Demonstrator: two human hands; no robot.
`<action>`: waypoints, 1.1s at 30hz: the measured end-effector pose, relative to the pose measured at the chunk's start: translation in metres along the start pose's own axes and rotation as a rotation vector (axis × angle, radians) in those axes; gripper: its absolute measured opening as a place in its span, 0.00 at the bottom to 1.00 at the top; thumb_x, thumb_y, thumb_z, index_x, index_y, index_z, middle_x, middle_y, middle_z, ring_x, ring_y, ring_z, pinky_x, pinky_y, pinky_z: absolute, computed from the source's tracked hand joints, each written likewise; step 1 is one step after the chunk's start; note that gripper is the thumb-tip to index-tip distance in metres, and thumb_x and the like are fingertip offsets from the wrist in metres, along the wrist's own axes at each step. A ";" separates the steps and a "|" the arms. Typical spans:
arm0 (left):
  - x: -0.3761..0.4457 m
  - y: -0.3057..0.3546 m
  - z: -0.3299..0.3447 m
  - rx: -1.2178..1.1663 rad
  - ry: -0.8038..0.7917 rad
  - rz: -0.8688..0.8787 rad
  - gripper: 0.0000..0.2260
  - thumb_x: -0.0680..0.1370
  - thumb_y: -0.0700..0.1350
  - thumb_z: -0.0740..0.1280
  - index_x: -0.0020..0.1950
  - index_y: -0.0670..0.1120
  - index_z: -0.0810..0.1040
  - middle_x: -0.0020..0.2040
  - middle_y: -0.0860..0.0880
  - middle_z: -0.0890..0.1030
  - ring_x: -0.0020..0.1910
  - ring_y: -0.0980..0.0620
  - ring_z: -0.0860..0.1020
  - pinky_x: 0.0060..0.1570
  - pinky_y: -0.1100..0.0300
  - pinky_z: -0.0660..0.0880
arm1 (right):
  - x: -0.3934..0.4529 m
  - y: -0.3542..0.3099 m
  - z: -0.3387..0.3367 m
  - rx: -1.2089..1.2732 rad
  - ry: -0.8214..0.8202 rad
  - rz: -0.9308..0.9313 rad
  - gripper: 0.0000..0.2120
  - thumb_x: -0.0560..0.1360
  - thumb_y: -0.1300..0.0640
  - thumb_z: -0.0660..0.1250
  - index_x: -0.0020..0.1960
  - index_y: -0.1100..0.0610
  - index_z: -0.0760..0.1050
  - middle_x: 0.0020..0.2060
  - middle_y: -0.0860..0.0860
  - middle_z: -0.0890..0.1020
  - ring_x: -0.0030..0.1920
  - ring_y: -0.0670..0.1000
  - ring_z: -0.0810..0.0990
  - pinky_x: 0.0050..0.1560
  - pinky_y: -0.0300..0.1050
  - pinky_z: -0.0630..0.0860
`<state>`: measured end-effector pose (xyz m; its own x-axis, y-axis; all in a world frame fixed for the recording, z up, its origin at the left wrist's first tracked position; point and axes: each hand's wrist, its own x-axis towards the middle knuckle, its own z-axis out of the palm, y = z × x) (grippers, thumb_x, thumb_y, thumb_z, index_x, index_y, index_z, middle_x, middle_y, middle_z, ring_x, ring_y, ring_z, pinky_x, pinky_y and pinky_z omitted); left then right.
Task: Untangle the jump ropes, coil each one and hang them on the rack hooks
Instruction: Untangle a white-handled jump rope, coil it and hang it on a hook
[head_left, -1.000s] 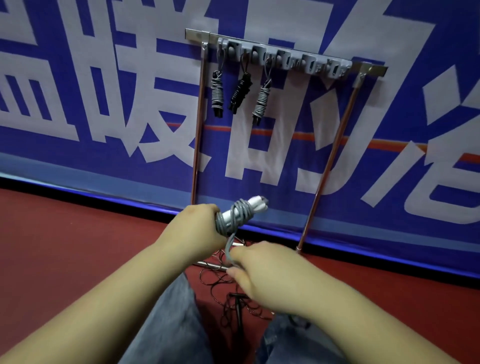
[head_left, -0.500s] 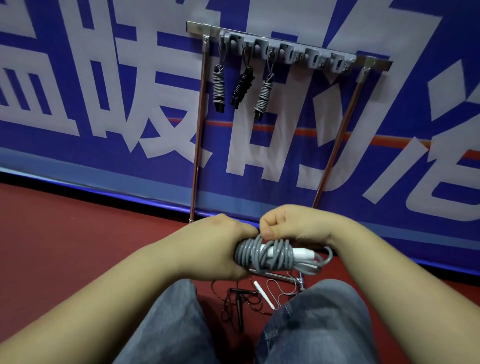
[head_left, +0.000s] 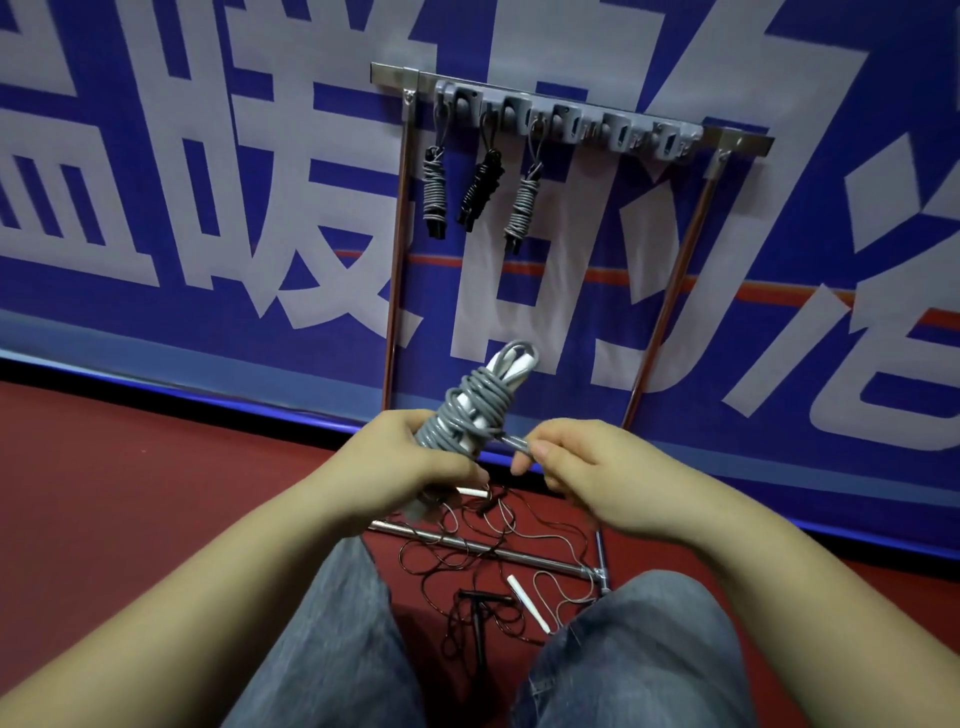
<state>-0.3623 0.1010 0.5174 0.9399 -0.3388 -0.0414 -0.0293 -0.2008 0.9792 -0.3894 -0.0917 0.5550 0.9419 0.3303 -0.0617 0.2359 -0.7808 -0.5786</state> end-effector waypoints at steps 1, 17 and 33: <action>0.001 -0.001 0.000 -0.008 0.013 -0.006 0.08 0.68 0.35 0.74 0.35 0.45 0.78 0.29 0.42 0.76 0.29 0.47 0.73 0.26 0.62 0.69 | -0.002 -0.001 -0.004 -0.090 0.017 -0.007 0.13 0.81 0.52 0.54 0.47 0.51 0.77 0.27 0.45 0.69 0.24 0.42 0.66 0.28 0.33 0.64; -0.005 0.008 -0.011 0.349 -0.346 -0.234 0.08 0.70 0.32 0.70 0.39 0.42 0.73 0.27 0.46 0.77 0.24 0.50 0.76 0.24 0.62 0.73 | 0.000 -0.007 -0.003 -0.570 0.288 -0.348 0.19 0.76 0.42 0.56 0.43 0.54 0.78 0.64 0.48 0.73 0.61 0.49 0.70 0.59 0.44 0.66; -0.004 -0.011 0.002 0.501 -0.199 0.161 0.26 0.64 0.66 0.72 0.58 0.61 0.70 0.43 0.60 0.80 0.38 0.63 0.78 0.43 0.61 0.75 | 0.000 -0.016 0.019 -0.457 0.150 -0.227 0.15 0.79 0.47 0.56 0.56 0.54 0.75 0.53 0.47 0.77 0.52 0.49 0.76 0.52 0.47 0.71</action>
<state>-0.3667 0.1030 0.5067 0.8294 -0.5584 0.0163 -0.3703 -0.5276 0.7645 -0.3980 -0.0688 0.5488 0.8710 0.4645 0.1599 0.4864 -0.8610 -0.1485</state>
